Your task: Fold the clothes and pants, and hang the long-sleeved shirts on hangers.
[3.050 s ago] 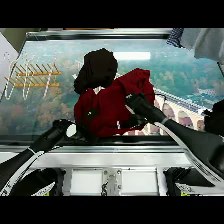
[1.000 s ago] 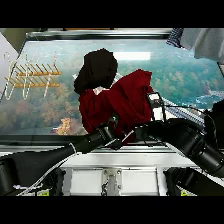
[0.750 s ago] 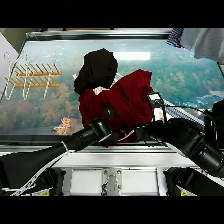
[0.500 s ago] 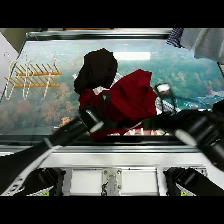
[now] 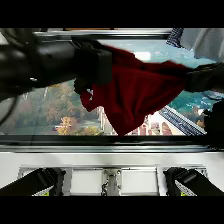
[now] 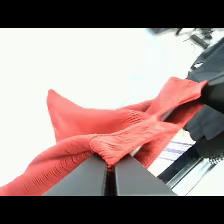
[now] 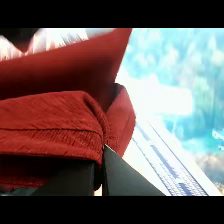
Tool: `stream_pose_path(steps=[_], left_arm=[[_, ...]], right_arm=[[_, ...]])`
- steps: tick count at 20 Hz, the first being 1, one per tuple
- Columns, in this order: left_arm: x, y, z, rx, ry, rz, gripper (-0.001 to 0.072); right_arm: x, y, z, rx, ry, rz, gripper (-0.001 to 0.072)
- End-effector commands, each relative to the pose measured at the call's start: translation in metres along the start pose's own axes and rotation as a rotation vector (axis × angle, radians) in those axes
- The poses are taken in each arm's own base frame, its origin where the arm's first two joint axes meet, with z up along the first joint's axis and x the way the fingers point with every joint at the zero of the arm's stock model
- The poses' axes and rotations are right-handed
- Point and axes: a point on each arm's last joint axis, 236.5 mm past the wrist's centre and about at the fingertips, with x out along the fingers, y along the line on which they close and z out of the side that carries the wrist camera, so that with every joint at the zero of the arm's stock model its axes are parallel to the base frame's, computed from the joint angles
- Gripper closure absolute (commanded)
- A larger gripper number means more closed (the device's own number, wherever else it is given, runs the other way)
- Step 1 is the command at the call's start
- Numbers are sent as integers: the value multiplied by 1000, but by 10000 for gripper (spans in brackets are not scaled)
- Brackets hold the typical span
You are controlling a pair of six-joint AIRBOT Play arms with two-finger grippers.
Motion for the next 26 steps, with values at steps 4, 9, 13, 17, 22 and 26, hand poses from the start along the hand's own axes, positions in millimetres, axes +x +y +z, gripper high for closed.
stream_pose_path(steps=[4,9,13,17,22,26], left_arm=[[45,78,-119,-15,450,220,689],[86,100,-300,-190,864,144,689],[96,111,-368,-343,928,133,689],[91,115,-381,-334,962,133,689],[96,104,-368,-255,934,84,483],[99,98,-335,-217,878,57,53]], right_arm=[[18,-10,-72,10,329,-70,683],[103,36,-175,-24,620,80,683],[149,50,-217,11,734,98,683],[165,64,-217,46,734,131,683],[167,65,-215,62,724,130,682],[167,65,-214,61,723,130,681]])
